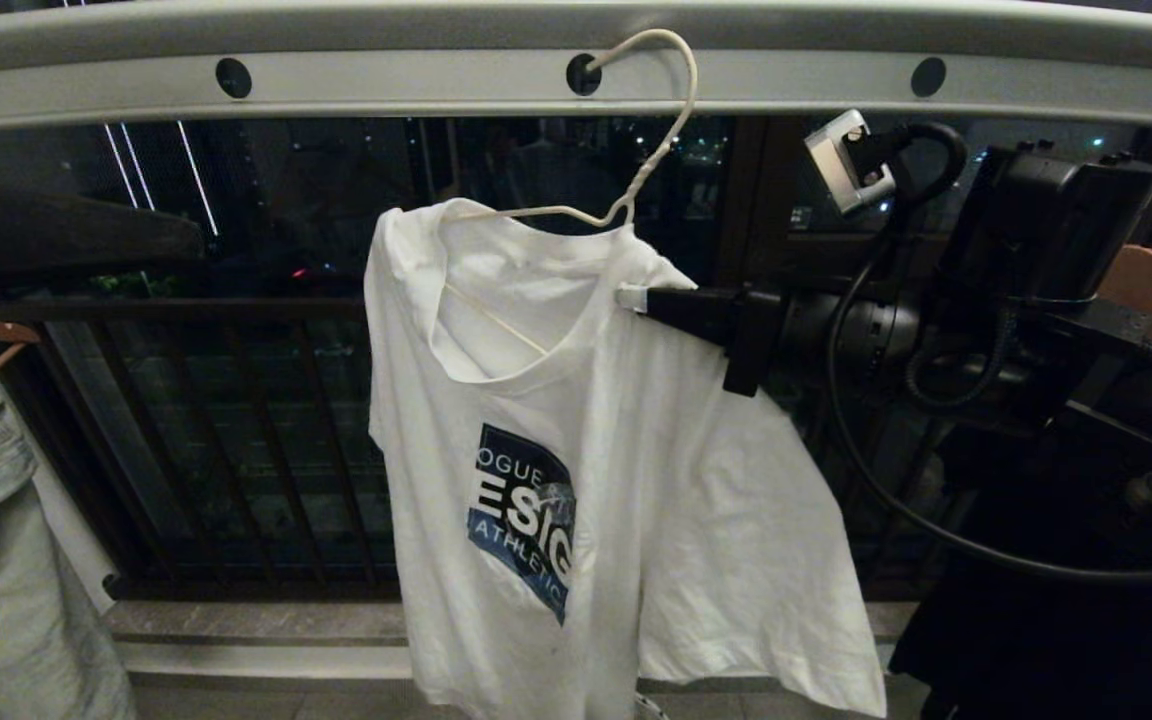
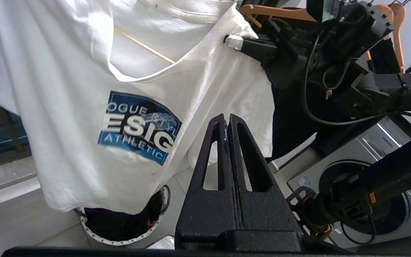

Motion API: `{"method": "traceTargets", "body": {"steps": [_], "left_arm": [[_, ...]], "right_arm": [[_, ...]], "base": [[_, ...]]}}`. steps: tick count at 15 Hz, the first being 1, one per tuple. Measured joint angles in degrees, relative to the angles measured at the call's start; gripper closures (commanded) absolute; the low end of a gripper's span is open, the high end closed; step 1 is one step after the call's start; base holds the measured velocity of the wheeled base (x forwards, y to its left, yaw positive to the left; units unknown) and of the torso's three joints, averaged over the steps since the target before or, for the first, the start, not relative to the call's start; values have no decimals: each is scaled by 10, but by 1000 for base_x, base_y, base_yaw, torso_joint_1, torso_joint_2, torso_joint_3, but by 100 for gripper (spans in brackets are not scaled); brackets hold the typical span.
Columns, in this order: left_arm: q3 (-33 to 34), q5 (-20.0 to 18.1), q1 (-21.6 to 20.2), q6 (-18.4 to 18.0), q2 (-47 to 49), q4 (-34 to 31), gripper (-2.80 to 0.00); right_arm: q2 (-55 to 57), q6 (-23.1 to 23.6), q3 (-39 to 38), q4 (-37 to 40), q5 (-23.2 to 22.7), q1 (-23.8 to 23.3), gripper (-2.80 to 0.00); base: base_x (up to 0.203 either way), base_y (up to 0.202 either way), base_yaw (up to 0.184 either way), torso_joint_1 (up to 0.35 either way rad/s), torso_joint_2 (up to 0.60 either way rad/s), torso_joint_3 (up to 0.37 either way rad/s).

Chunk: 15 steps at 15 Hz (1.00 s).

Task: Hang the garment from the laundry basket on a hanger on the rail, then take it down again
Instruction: Hang the clothes rack on the clothesline

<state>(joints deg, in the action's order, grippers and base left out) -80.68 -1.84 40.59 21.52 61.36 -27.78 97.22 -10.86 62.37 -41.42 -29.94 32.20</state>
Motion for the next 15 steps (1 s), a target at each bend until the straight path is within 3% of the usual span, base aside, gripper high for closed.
{"method": "traceTargets", "body": {"steps": [6,15], "left_arm": [[0,-1,0,1,-9,9,0],[-1,-1,0,1,-18,9,0]], "right_arm": [[9,11,12,3,68,18,0],[26,21,25,11,114,26,0]], "base": [[0,0,0,0,0,0],[0,0,0,0,0,0]]}}
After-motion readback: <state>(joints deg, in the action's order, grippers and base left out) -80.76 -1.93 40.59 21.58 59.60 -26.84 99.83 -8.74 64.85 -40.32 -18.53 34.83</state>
